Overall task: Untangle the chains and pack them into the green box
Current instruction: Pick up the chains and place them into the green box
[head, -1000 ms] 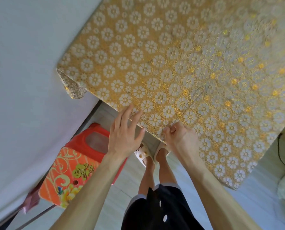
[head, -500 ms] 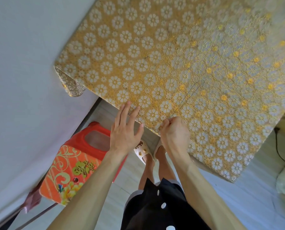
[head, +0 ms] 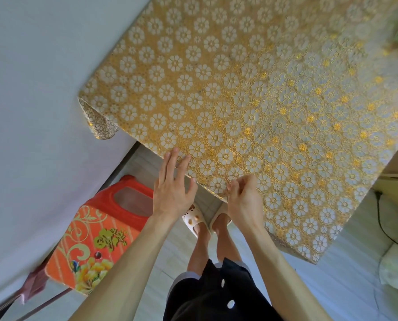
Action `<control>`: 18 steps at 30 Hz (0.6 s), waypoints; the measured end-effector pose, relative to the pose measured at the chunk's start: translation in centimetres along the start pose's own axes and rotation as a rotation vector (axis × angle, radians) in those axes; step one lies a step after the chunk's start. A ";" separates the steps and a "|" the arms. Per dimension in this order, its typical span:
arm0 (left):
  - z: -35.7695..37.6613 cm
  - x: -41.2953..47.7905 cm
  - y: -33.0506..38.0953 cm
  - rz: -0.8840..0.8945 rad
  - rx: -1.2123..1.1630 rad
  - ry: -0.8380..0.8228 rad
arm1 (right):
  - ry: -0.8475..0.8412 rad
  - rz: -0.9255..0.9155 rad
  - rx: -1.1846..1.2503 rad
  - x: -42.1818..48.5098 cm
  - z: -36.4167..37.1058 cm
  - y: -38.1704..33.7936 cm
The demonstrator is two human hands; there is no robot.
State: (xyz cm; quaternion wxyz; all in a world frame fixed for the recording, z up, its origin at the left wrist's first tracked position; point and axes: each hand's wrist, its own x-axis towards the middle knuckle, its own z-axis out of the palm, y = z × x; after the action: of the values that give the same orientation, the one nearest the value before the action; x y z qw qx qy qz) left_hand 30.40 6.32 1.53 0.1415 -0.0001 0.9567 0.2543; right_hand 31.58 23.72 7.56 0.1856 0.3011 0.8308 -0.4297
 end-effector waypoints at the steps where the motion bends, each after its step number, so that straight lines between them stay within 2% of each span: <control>1: 0.0 0.0 0.1 -0.009 0.000 -0.006 | -0.004 0.010 0.023 -0.1 -0.2 0.1; 10: -0.2 0.0 0.7 -0.030 -0.008 -0.007 | -0.054 0.180 0.199 -0.3 -1.8 1.9; 15: -0.5 0.0 2.0 -0.068 -0.002 0.005 | -0.106 0.162 0.209 -1.0 -2.8 2.4; 18: -1.4 0.3 4.4 0.086 0.018 -0.099 | -0.132 0.116 0.238 -1.5 -4.1 2.4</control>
State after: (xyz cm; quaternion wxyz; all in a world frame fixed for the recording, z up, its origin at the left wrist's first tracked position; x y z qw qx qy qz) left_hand 29.38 9.51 4.77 0.1777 0.0549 0.9499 0.2513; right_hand 34.07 27.65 9.26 0.2274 0.3394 0.7414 -0.5324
